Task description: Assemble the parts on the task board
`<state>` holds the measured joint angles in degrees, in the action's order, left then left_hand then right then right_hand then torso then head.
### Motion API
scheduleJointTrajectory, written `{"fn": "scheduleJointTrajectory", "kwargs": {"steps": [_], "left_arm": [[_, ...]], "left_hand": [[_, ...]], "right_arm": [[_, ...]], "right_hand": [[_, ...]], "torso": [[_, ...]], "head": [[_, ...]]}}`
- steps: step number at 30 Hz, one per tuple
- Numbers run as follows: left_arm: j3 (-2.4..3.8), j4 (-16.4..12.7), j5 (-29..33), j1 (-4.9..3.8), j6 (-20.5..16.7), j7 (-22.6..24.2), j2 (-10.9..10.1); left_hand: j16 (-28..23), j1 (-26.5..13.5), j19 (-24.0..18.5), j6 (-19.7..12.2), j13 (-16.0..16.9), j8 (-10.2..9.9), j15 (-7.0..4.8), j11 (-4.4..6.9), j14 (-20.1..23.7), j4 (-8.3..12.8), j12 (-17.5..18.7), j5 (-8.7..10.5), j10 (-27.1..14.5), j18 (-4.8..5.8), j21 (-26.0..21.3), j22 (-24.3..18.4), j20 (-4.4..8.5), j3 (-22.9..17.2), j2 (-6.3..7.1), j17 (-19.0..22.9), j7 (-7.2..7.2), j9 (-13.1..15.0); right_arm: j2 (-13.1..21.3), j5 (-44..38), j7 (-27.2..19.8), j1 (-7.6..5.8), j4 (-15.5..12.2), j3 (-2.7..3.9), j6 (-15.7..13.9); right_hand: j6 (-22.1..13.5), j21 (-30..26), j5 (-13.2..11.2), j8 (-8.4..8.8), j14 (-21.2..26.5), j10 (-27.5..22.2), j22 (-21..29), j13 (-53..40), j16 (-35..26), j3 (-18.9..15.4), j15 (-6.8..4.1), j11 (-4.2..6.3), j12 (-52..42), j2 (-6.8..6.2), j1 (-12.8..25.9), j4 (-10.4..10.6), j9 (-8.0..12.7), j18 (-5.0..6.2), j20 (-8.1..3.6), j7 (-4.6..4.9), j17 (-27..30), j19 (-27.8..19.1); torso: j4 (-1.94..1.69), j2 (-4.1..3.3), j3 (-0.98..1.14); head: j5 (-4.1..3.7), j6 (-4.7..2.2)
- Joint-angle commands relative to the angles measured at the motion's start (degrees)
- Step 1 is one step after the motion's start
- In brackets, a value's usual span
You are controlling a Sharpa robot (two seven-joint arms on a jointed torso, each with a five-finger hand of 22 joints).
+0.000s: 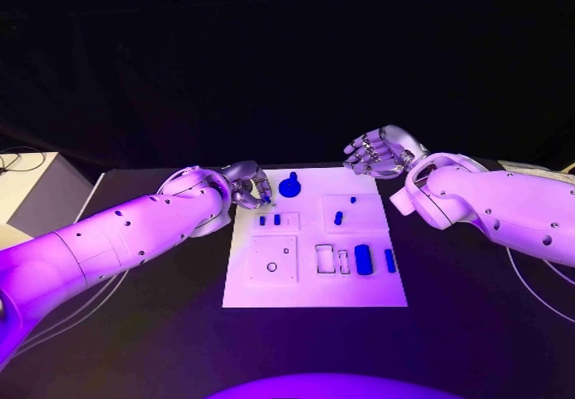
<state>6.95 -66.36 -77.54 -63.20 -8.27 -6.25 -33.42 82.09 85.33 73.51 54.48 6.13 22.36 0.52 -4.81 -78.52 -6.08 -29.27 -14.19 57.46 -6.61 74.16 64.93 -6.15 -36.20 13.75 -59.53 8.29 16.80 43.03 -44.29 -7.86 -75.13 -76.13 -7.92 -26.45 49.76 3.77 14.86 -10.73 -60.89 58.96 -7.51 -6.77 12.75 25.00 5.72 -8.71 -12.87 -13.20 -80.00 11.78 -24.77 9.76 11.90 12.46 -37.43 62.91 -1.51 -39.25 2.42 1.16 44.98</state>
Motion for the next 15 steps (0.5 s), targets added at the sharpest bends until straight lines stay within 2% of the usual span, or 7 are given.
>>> {"fn": "scheduleJointTrajectory", "kwargs": {"steps": [1,13,15], "left_arm": [[0.0,0.0,-0.42,0.02,0.41,0.32,0.29],[-0.11,1.15,-0.37,0.04,0.78,0.39,1.59],[-0.13,1.57,-0.36,0.04,1.05,0.38,1.82]], "left_hand": [[-0.14,-0.53,0.23,0.34,-0.05,-0.4,0.12,0.06,0.02,0.32,0.41,0.28,0.54,0.62,0.22,0.13,-0.03,0.06,-0.15,-0.12,0.03,0.04],[-0.15,-0.61,0.21,0.39,-0.04,-0.43,0.14,0.05,0.02,0.35,0.5,0.3,0.63,0.61,0.21,0.12,-0.02,0.07,-0.14,-0.1,0.04,0.06],[-0.18,-0.62,0.19,0.4,-0.04,-0.45,0.14,0.05,0.06,0.37,0.53,0.31,0.65,0.59,0.19,0.08,-0.02,0.06,-0.14,0.02,0.04,0.07]], "right_arm": [[-0.03,-0.57,-0.78,0.01,-0.1,0.02,0.71],[-0.05,-0.57,-0.83,0.01,-0.24,0.02,0.71],[-0.05,-0.57,-0.84,0.01,-0.27,0.02,0.7]], "right_hand": [[0.5,0.08,0.25,0.38,-0.2,0.18,0.1,0.05,-0.19,0.43,0.13,-0.19,0.19,-0.28,0.38,-0.05,0.06,0.8,0.2,0.03,0.08,-0.17],[0.52,0.08,0.29,0.43,-0.22,0.21,0.18,0.15,-0.27,0.5,0.14,-0.18,0.22,-0.32,0.41,-0.1,0.08,0.8,0.21,0.02,0.13,-0.17],[0.52,0.08,0.29,0.43,-0.22,0.21,0.18,0.15,-0.27,0.5,0.14,-0.18,0.22,-0.32,0.41,-0.1,0.08,0.8,0.21,0.02,0.13,-0.17]], "torso": [[0.01,0.02,0.03],[0.02,-0.01,-0.01],[0.02,0.02,0.03]], "head": [[-0.01,0.01],[0.06,0.02],[0.09,0.03]]}}
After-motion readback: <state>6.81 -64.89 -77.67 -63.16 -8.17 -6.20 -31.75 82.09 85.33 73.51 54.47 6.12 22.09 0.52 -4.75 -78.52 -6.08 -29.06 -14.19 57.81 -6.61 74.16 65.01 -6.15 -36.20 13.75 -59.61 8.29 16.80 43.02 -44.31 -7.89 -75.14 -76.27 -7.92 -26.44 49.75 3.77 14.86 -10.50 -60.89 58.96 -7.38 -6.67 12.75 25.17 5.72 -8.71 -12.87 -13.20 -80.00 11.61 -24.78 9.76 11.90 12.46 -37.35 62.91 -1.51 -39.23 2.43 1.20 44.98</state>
